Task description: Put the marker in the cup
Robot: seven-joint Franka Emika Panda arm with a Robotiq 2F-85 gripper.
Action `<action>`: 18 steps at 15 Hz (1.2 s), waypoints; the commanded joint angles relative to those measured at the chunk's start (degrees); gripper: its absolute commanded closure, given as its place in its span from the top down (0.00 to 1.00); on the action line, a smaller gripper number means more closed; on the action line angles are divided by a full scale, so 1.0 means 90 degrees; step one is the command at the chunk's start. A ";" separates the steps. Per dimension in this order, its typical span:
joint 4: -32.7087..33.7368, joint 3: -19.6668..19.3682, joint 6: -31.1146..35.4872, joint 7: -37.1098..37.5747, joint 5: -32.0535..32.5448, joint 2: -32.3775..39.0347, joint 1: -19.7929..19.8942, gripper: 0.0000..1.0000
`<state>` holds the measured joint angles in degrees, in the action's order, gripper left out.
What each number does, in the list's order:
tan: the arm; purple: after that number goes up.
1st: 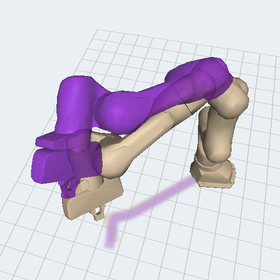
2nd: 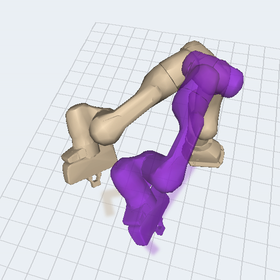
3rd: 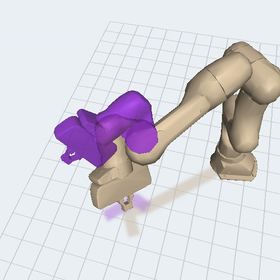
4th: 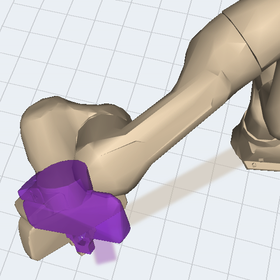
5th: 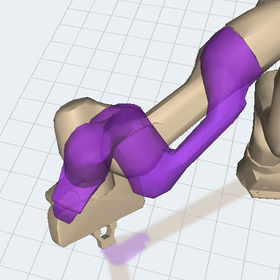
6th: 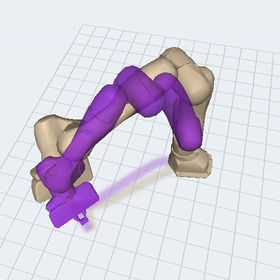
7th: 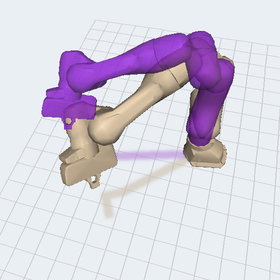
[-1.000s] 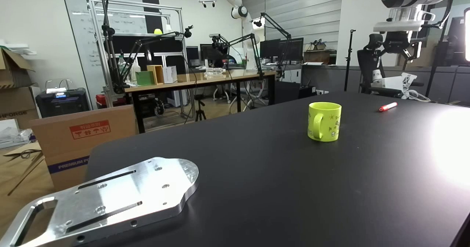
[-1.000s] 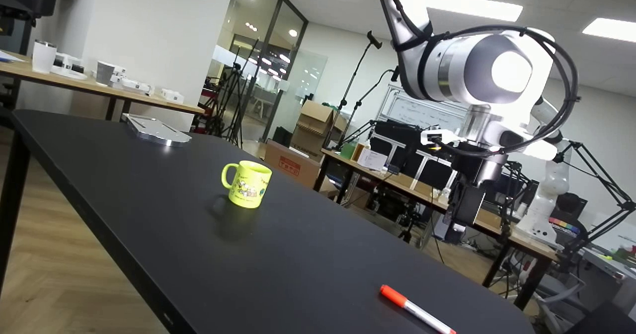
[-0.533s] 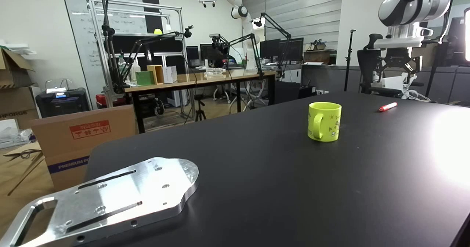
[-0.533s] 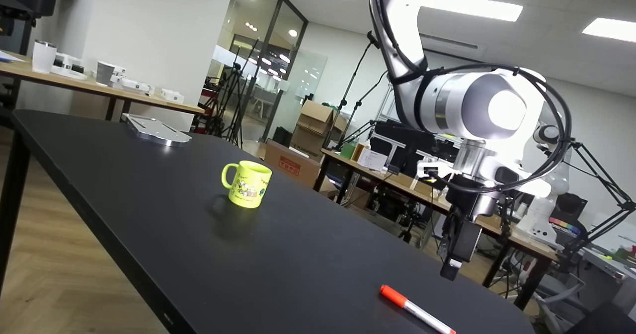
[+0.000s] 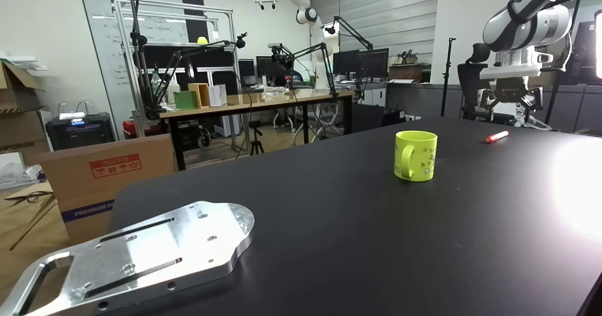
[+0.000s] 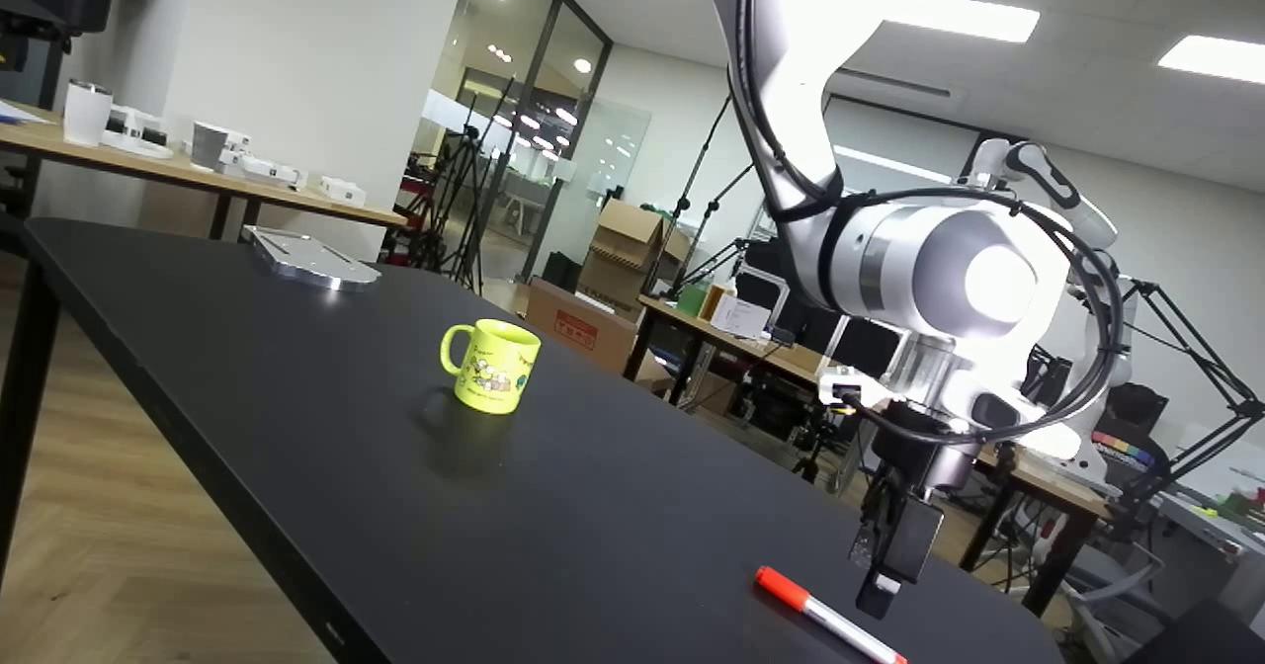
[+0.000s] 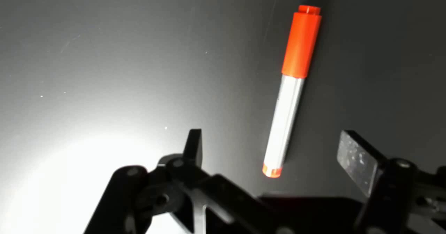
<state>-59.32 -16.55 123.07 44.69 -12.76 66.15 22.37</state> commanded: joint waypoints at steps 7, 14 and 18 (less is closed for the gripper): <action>0.1056 0.0156 -0.0239 -0.0004 0.0283 0.0674 0.0104 1.00; 0.0824 0.0133 -0.0122 -0.0121 0.0189 0.0600 0.0016 1.00; 0.0840 0.0133 -0.0124 -0.0134 0.0189 0.0610 0.0023 1.00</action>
<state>-51.76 -15.35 121.96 43.48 -11.06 71.64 22.57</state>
